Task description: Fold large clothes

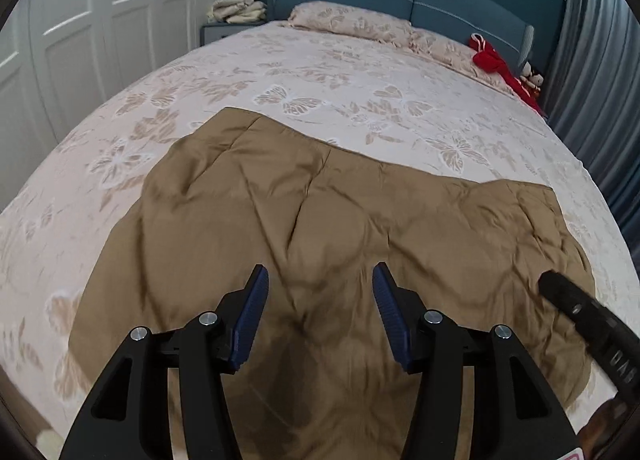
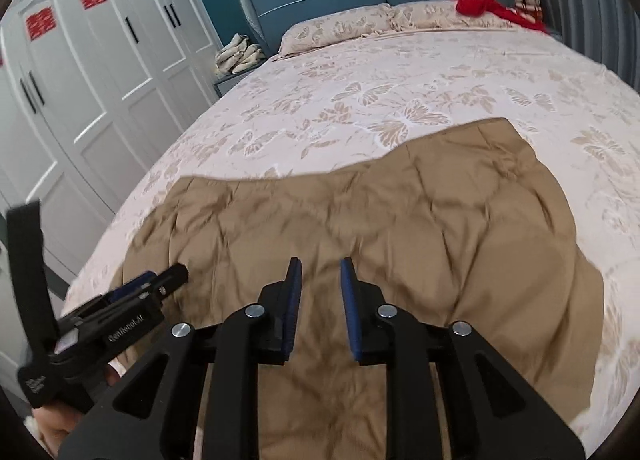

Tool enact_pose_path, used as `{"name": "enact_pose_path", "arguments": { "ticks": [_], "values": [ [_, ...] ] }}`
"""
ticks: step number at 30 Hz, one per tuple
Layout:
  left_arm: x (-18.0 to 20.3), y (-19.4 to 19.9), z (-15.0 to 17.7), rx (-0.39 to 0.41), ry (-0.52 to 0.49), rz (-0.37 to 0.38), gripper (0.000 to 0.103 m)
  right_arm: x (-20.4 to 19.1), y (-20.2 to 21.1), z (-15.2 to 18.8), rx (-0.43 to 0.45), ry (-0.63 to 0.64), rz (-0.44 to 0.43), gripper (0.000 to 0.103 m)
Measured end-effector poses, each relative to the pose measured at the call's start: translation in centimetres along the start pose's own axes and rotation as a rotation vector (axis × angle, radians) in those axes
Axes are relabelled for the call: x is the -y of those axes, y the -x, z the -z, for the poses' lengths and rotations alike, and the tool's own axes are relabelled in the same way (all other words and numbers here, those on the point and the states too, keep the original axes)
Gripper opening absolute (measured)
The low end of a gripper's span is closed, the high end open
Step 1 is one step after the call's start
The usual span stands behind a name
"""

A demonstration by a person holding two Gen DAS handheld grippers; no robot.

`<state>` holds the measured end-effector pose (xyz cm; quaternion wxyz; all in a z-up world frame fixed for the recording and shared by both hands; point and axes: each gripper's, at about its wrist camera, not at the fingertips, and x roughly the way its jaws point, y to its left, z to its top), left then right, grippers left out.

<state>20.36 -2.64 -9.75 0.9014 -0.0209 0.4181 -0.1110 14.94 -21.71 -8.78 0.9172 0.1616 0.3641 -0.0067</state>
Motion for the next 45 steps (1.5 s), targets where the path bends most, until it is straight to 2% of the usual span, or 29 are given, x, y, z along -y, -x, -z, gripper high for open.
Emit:
{"name": "enact_pose_path", "arguments": {
  "ticks": [3, 7, 13, 18, 24, 45],
  "values": [
    [1.1, -0.2, 1.3, -0.009, -0.031, 0.007, 0.052, -1.0, -0.6, 1.6, -0.016, 0.048, 0.025, 0.019],
    [1.5, -1.7, 2.9, -0.039, -0.045, -0.025, 0.052, -1.6, -2.2, 3.8, -0.058, 0.097, 0.066, 0.019],
    [2.3, -2.7, 4.9, 0.028, -0.126, -0.093, 0.053, -1.1, -3.9, 5.4, -0.045, 0.110, 0.086, 0.018],
    [2.4, -3.3, 5.9, 0.077, -0.121, -0.133, 0.053, -1.2, -4.7, 6.5, -0.014, 0.152, 0.111, 0.018],
    [2.6, -3.9, 6.3, 0.087, -0.118, -0.142, 0.053, -0.8, -5.1, 6.8, -0.014, 0.135, 0.096, 0.018],
    [3.1, -4.2, 6.6, 0.105, -0.132, -0.167, 0.053, -1.4, -5.4, 7.8, 0.017, 0.160, 0.127, 0.018]
  ]
}}
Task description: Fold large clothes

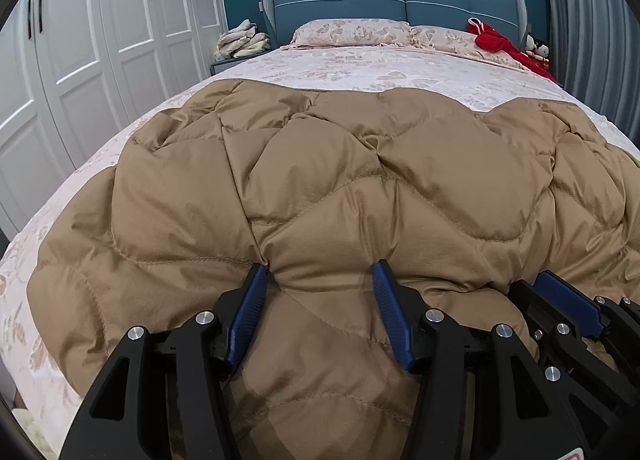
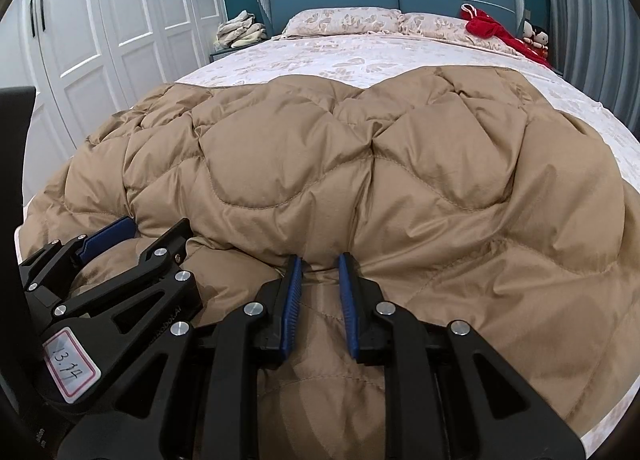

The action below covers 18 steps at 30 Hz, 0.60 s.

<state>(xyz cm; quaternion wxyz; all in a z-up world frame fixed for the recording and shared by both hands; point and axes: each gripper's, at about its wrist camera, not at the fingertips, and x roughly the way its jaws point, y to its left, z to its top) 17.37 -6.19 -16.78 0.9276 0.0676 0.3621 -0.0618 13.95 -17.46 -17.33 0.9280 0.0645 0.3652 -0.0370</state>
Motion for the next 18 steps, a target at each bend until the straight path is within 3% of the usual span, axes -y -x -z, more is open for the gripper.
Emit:
{"name": "enact_pose_path", "arguments": {
  "ticks": [2, 6, 8, 11, 12, 15, 18],
  "values": [
    [-0.1, 0.1, -0.2, -0.008, 0.006, 0.009, 0.054, 0.0, 0.2, -0.1, -0.005, 0.002, 0.002, 0.018],
    [-2.9, 2.5, -1.3, -0.063, 0.086, 0.100, 0.056, -0.2, 1.5, -1.7, -0.080, -0.002, 0.013, 0.019],
    [-6.2, 4.9, -1.5, -0.055, 0.176, 0.111, 0.072, 0.0, 3.4, -2.5, -0.093, -0.054, -0.004, 0.019],
    [-11.9, 7.3, -1.3, -0.039, 0.327, 0.070, 0.081, 0.0, 5.6, -3.2, -0.073, -0.108, -0.038, 0.019],
    [-14.3, 7.1, -1.0, -0.066, 0.386, 0.032, 0.081, -0.1, 5.8, -3.4, -0.078, -0.122, -0.042, 0.020],
    [-19.2, 5.1, 0.5, -0.169, 0.554, 0.013, 0.081, -0.8, 5.2, -4.0, -0.114, -0.188, -0.085, 0.021],
    [-22.2, 3.6, 1.7, -0.198, 0.694, 0.061, 0.080, -2.7, 4.1, -4.1, -0.137, -0.152, -0.081, 0.021]
  ]
}}
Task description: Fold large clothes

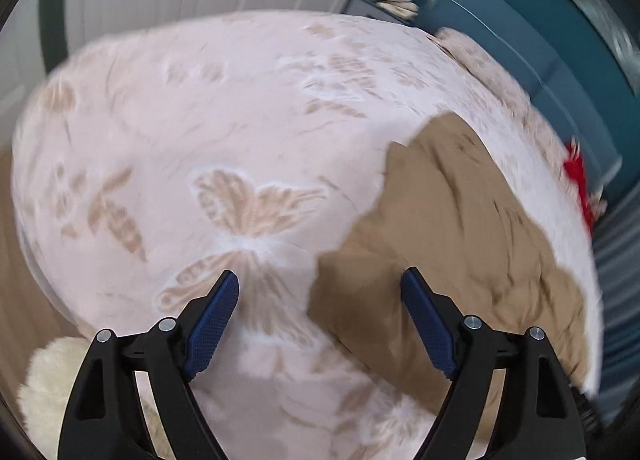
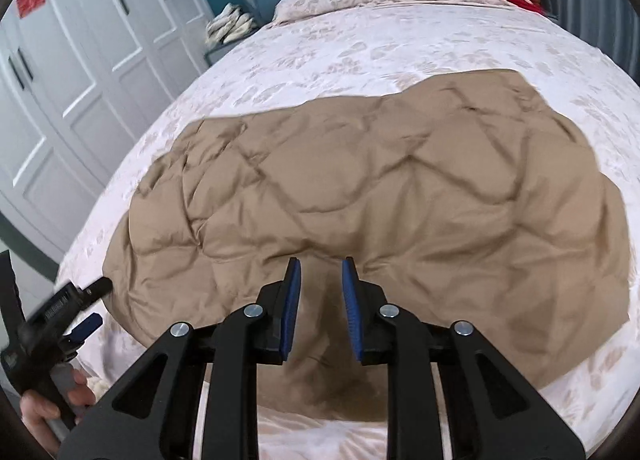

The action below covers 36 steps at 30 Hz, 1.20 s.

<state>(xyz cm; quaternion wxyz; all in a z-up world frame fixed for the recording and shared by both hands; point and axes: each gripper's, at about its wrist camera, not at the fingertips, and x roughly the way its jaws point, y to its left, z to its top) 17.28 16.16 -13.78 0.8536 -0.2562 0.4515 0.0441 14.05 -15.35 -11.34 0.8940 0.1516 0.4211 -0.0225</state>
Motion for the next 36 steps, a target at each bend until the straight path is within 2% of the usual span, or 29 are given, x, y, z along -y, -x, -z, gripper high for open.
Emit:
{"name": "enact_pose_path", "arguments": {
  "ticks": [4, 7, 12, 14, 15, 16, 17, 18, 20, 22, 25, 27, 31, 32, 36],
  "values": [
    [-0.5, -2.6, -0.5, -0.080, 0.087, 0.089, 0.081, -0.9, -2.5, 0.5, -0.052, 0.027, 0.043, 0.021],
    [0.7, -3.6, -0.3, -0.068, 0.091, 0.080, 0.091, -0.6, -3.4, 0.7, -0.067, 0.019, 0.047, 0.021],
    [2.5, -4.3, 0.2, -0.054, 0.092, 0.048, 0.093, -0.4, -4.1, 1.4, -0.062, 0.036, 0.045, 0.021],
    [2.9, -4.3, 0.1, -0.072, 0.107, 0.076, 0.091, -0.2, -4.2, 1.7, -0.056, 0.033, 0.037, 0.021],
    [3.1, -4.2, 0.1, -0.092, 0.124, 0.115, 0.087, -0.1, -4.2, 1.8, -0.054, 0.034, 0.035, 0.021],
    [3.2, -4.1, 0.2, -0.116, 0.144, 0.160, 0.071, -0.1, -4.2, 1.8, -0.053, 0.035, 0.033, 0.021],
    [3.3, -4.1, 0.2, -0.129, 0.155, 0.184, 0.062, -0.1, -4.2, 1.8, -0.052, 0.035, 0.032, 0.021],
    [3.5, -3.7, 0.1, -0.128, 0.159, 0.199, 0.057, 0.0, -4.2, 1.9, -0.051, 0.034, 0.029, 0.021],
    [3.7, -2.5, 0.0, -0.111, 0.143, 0.230, 0.027, 0.0, -4.1, 1.9, -0.052, 0.032, 0.025, 0.021],
    [4.3, -0.7, -0.6, -0.096, 0.137, 0.306, 0.018, 0.0, -3.9, 2.0, -0.054, 0.034, 0.025, 0.021],
    [6.9, 2.2, -0.9, -0.067, 0.071, 0.382, 0.013, 0.0, -3.9, 1.8, -0.065, 0.032, 0.034, 0.021],
    [9.6, 4.5, -0.3, -0.042, -0.008, 0.428, 0.011, 0.0, -4.1, 1.5, -0.072, 0.023, 0.033, 0.021],
    [15.8, 7.4, 1.5, -0.012, -0.180, 0.468, 0.010, 0.3, -3.8, 0.7, -0.100, 0.027, 0.020, 0.020],
    [17.3, 8.1, 2.0, 0.002, -0.230, 0.471, 0.010, 0.7, -2.8, 0.4, -0.115, 0.010, 0.015, 0.019],
    [21.0, 9.7, 3.2, 0.010, -0.340, 0.479, 0.010, 4.0, 2.6, 1.1, -0.065, -0.050, 0.005, 0.020]
  ]
}}
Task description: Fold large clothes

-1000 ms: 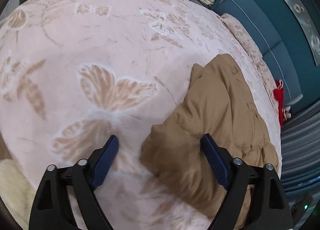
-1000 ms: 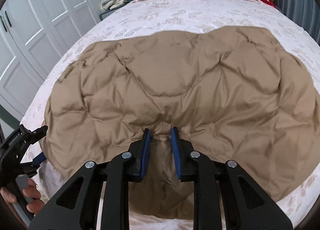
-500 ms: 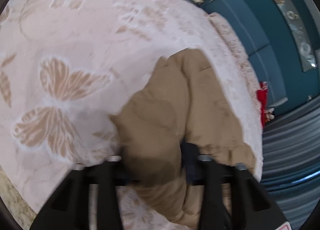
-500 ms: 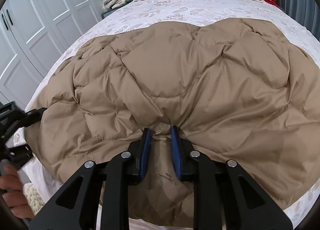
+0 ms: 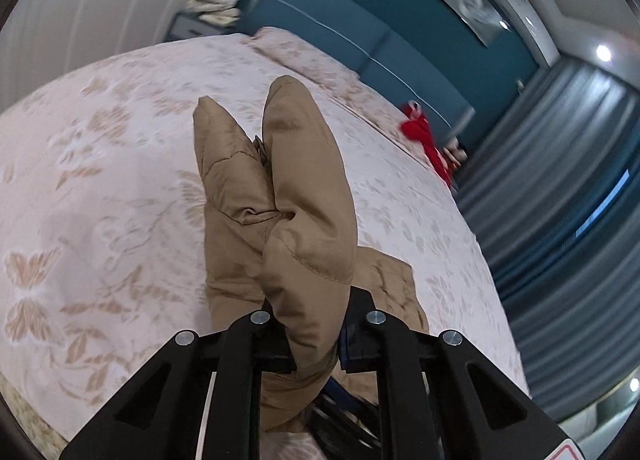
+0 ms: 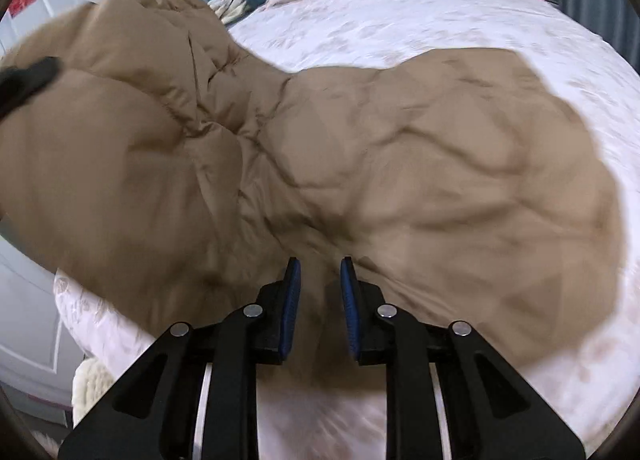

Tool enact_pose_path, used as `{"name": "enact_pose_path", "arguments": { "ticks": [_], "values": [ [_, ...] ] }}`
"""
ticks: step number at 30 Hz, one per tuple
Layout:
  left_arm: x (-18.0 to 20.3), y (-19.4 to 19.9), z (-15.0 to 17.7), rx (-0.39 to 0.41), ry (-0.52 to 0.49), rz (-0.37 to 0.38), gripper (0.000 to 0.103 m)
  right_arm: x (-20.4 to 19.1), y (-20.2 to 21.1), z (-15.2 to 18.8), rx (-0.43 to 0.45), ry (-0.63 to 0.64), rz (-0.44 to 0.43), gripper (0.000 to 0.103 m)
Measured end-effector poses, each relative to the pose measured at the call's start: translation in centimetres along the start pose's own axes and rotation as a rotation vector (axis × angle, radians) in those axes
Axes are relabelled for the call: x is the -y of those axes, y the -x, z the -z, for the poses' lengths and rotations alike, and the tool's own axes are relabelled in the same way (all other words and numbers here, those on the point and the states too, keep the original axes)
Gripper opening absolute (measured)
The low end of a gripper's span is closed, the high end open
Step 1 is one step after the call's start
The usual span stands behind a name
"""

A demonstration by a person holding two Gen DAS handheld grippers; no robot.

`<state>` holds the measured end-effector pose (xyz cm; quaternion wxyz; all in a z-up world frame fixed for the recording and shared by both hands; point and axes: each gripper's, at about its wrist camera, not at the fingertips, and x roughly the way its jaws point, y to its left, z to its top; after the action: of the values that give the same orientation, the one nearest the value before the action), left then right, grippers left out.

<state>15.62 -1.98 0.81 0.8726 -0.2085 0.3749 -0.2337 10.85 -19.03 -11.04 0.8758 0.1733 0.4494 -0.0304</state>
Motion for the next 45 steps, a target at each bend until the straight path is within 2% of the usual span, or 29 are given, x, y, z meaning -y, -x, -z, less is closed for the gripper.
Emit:
{"name": "enact_pose_path", "arguments": {
  "ticks": [2, 4, 6, 11, 13, 15, 17, 19, 23, 29, 33, 39, 42, 43, 45],
  "values": [
    [1.3, -0.2, 0.1, -0.008, -0.036, -0.006, 0.010, 3.2, 0.9, 1.4, -0.023, -0.086, 0.010, 0.019],
    [2.5, -0.8, 0.3, -0.026, -0.049, 0.000, 0.010, 5.3, -0.2, 2.5, -0.071, -0.148, -0.019, 0.012],
    [4.1, -1.3, 0.9, -0.045, -0.081, 0.008, 0.010, 6.3, -1.5, 3.3, -0.081, -0.200, -0.063, 0.012],
    [8.1, -2.9, 2.8, -0.105, -0.176, 0.064, 0.010, 4.4, -3.5, 3.1, -0.068, -0.132, -0.028, 0.007],
    [9.9, -4.2, 4.1, -0.151, -0.227, 0.084, 0.010, 4.7, -3.4, 2.9, -0.071, -0.130, -0.051, 0.007],
    [11.3, -5.9, 5.3, -0.210, -0.263, 0.101, 0.009, 7.0, -1.7, 2.9, -0.080, -0.199, -0.131, 0.005],
    [12.0, -7.3, 6.3, -0.255, -0.280, 0.109, 0.009, 10.0, 1.1, 3.1, -0.070, -0.250, -0.159, 0.005],
    [12.3, -9.0, 7.4, -0.301, -0.285, 0.107, 0.009, 13.0, 4.0, 3.1, -0.062, -0.273, -0.131, 0.007],
    [13.1, -12.1, 10.4, -0.385, -0.296, 0.069, 0.009, 18.1, 9.8, 2.8, -0.027, -0.288, -0.017, 0.007],
    [13.6, -15.6, 15.4, -0.521, -0.305, 0.047, 0.009, 21.2, 13.1, 2.9, 0.001, -0.318, 0.029, 0.007],
    [14.4, -16.1, 17.3, -0.532, -0.366, -0.003, 0.009, 21.4, 13.1, 2.9, 0.004, -0.326, 0.031, 0.007],
    [15.7, -16.6, 17.8, -0.524, -0.405, -0.065, 0.011, 21.2, 14.7, 3.4, 0.029, -0.322, 0.024, 0.008],
    [16.0, -15.0, 16.7, -0.503, -0.376, -0.068, 0.016, 21.2, 15.6, 3.2, 0.047, -0.320, 0.020, 0.011],
    [16.3, -13.9, 16.1, -0.491, -0.374, -0.065, 0.019, 21.3, 15.7, 3.2, 0.051, -0.318, 0.020, 0.017],
    [16.4, -11.9, 15.0, -0.480, -0.371, -0.044, 0.030, 21.1, 16.3, 3.0, 0.064, -0.312, 0.021, 0.020]
  ]
}}
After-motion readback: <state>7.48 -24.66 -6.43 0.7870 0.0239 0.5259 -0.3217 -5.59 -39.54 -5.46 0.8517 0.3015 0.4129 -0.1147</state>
